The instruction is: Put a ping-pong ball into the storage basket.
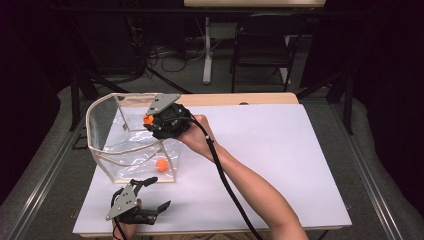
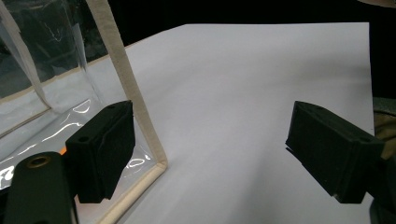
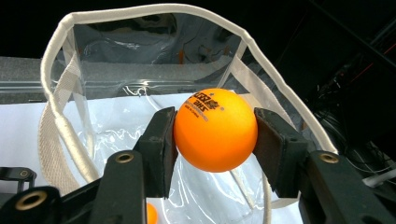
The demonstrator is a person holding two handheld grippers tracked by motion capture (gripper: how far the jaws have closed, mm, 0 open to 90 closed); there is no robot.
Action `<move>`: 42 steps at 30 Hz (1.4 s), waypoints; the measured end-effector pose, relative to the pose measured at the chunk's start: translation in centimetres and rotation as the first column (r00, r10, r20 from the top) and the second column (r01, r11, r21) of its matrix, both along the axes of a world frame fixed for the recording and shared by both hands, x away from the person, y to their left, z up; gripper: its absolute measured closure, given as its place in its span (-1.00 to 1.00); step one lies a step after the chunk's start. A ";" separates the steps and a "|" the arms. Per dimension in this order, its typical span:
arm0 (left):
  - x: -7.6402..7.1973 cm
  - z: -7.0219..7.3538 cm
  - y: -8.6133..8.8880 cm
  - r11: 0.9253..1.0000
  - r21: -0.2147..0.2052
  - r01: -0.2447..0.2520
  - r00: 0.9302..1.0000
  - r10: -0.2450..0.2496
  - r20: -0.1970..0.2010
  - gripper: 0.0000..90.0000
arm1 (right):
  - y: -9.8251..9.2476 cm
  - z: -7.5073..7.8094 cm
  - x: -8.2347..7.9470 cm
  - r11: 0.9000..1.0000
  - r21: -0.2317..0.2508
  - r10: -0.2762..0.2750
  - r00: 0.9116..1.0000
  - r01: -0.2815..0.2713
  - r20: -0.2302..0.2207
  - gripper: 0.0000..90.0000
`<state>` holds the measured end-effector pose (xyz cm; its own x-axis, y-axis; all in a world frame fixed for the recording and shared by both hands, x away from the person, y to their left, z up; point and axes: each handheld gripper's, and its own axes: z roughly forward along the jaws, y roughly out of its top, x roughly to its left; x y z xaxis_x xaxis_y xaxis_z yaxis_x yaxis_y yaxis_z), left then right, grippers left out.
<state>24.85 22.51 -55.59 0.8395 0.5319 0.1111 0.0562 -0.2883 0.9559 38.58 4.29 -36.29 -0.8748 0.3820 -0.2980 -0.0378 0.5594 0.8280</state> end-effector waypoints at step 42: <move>-0.2 0.0 0.2 1.000 0.003 -0.006 1.000 0.006 -0.002 -0.65 | -2.3 0.6 0.1 0.999 0.035 0.018 0.992 -0.014 -0.122 -0.72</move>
<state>24.60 22.67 -55.57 0.8364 0.5367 0.1110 0.0599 -0.2908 0.9549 38.65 2.03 -35.69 -0.9100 0.3756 -0.1758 0.0559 0.5311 0.8455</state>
